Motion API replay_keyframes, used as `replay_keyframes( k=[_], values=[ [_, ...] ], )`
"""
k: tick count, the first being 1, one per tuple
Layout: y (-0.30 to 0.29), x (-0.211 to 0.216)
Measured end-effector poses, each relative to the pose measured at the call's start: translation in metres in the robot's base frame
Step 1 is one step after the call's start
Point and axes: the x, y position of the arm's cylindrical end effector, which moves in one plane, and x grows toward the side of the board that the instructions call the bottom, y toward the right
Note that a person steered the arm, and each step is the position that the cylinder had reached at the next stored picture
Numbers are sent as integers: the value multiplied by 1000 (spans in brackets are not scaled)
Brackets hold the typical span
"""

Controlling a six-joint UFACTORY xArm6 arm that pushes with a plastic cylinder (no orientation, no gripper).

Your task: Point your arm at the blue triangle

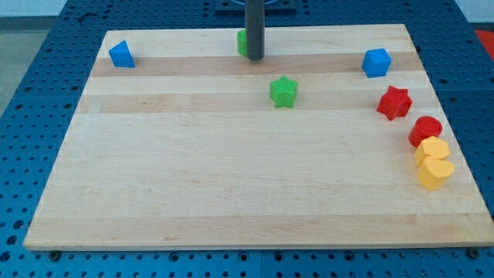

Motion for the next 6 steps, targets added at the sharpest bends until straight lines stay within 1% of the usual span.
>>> replay_keyframes(
  k=[1,2,3,5,6],
  values=[
    [-7,13],
    [-37,44],
    [-83,56],
    [-171,56],
    [-180,54]
  ],
)
